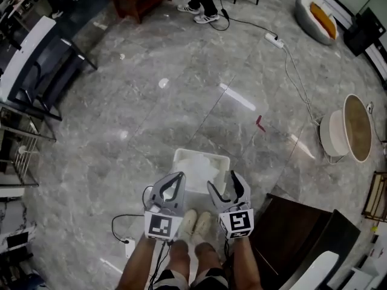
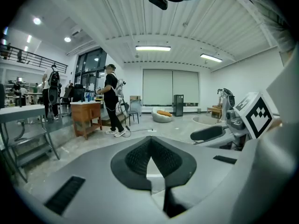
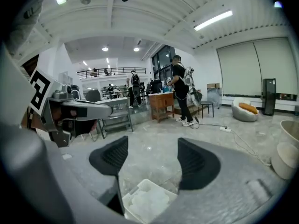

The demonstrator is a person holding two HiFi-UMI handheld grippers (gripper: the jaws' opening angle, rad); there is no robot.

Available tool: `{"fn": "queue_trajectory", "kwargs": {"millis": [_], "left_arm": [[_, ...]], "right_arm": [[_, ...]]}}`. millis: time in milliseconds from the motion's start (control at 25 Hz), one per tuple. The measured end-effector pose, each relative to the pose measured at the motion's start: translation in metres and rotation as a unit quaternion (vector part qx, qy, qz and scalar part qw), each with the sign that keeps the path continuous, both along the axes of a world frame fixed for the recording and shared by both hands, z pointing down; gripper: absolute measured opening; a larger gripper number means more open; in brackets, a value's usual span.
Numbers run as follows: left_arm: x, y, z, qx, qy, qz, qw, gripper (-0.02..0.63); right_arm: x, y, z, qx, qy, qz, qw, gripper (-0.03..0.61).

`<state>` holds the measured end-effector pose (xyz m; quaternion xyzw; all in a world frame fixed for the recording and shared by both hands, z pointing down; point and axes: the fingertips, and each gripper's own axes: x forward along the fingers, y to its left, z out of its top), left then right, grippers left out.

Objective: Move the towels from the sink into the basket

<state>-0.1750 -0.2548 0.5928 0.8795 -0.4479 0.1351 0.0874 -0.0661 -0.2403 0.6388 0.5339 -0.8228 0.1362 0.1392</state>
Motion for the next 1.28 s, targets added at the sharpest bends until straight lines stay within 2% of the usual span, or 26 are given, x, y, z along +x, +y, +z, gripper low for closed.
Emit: {"fn": "queue_trajectory", "kwargs": {"millis": [120,240,320,480,680,1160,1280], "left_arm": [[0.009,0.009,-0.039,0.036,-0.021,0.030,0.9987,0.009],[0.017,0.020,-0.081,0.032,-0.007,0.025,0.9992,0.009],[0.022,0.027,-0.103,0.054,-0.019,0.041,0.9975,0.009],[0.036,0.047,-0.146,0.067,-0.018,0.056,0.9960,0.009],[0.056,0.080,-0.191,0.094,-0.025,0.079,0.9921,0.009],[0.061,0.150,-0.249,0.106,-0.023,0.094,0.9897,0.009],[0.062,0.165,-0.257,0.109,-0.029,0.101,0.9884,0.009]], "right_arm": [[0.014,0.013,-0.045,0.013,0.005,0.018,1.000,0.314],[0.029,0.027,-0.089,0.026,0.006,0.036,0.999,0.283],[0.039,0.036,-0.117,0.039,0.008,0.047,0.998,0.257],[0.055,0.058,-0.170,0.064,0.019,0.062,0.996,0.171],[0.075,0.097,-0.218,0.085,0.028,0.081,0.993,0.111],[0.100,0.170,-0.291,0.109,0.032,0.142,0.983,0.009],[0.101,0.185,-0.306,0.115,0.032,0.146,0.982,0.003]]}}
